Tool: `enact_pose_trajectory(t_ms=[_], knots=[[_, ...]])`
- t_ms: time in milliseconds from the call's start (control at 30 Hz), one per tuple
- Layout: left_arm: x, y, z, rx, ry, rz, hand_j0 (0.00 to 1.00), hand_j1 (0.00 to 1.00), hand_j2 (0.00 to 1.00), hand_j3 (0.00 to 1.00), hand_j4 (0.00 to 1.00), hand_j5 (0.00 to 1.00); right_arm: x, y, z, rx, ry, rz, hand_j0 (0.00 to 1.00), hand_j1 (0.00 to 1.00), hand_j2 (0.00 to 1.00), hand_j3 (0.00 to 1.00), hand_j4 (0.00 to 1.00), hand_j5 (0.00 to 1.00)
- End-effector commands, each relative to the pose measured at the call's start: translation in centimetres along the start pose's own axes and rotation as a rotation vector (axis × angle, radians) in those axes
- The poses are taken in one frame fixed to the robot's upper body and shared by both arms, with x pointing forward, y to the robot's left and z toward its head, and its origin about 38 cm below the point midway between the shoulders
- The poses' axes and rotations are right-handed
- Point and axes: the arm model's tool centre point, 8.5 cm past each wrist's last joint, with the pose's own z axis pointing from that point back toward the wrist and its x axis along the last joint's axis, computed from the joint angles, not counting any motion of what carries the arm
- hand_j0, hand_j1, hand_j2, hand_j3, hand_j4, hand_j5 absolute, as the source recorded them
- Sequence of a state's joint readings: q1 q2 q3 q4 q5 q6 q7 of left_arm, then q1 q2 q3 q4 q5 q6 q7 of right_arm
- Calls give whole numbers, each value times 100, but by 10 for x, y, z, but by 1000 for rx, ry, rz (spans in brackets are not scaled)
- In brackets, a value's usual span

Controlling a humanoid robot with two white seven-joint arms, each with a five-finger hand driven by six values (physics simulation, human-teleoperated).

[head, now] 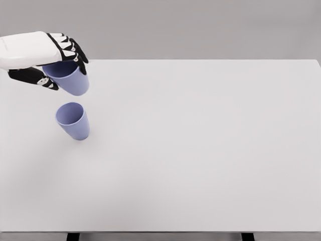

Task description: Place the right cup on the left cup with left arm

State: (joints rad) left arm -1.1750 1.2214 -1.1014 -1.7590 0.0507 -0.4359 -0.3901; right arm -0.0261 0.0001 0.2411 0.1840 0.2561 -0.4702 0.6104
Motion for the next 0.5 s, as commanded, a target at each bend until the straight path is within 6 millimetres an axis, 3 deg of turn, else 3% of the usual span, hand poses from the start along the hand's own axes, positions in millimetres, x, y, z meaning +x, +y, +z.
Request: enact_pose_trajectory(t_ms=[0,167,300,467], knots=[[-3,0,13,-3,26,10,45,45,45,45,45,45,0,0,0,1,-1,2,100,100,100,100,100,100],[-5,-7,17,-18,38,22,45,45,45,45,45,45,0,0,0,1,0,1,100,100,100,100,100,100],[-6,-25,14,-50,34,60,45,45,45,45,45,45,0,0,0,1,-1,2,100,100,100,100,100,100],[-6,-26,14,-51,36,63,45,45,45,45,45,45,0,0,0,1,0,1,100,100,100,100,100,100]])
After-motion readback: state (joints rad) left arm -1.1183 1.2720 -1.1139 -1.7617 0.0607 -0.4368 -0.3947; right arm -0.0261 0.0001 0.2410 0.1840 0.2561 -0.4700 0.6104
